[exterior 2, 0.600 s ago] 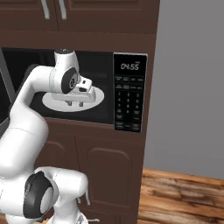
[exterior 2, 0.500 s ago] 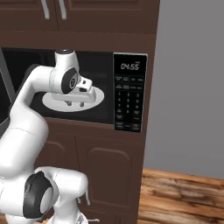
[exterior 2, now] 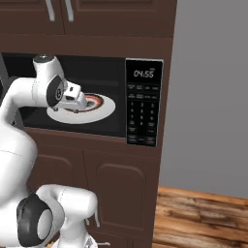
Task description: Pick the marshmallow from the microwave and place it on plate located on the counter.
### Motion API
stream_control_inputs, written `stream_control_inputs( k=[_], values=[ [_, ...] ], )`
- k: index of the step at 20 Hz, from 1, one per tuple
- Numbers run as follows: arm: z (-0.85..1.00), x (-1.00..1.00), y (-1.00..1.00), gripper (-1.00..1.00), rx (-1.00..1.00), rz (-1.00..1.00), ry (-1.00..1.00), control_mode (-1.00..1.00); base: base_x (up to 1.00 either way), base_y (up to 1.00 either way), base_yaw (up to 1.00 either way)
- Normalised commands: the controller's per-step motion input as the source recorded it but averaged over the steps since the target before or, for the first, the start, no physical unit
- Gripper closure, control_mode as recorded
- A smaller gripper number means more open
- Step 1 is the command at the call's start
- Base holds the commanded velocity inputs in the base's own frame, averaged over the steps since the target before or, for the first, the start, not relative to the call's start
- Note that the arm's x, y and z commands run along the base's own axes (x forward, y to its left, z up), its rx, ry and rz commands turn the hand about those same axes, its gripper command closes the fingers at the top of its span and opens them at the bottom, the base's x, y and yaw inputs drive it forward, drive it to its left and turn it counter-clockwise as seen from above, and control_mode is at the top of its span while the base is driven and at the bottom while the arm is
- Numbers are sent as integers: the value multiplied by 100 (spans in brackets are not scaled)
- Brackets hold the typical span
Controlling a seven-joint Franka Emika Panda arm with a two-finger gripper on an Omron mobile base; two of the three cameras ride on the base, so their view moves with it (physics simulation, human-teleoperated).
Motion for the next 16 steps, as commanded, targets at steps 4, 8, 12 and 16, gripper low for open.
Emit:
stream_control_inputs(
  k=[4, 8, 12, 16],
  values=[
    [0, 39, 91, -100, 0, -25, -16, -100, 0, 0, 0],
    [0, 62, 30, -100, 0, -26, -8, -100, 0, 0, 0],
    [0, 58, -10, -100, 5, -9, -6, -100, 0, 0, 0],
    [0, 52, -31, -100, 4, -2, -8, -100, 0, 0, 0]
  ],
)
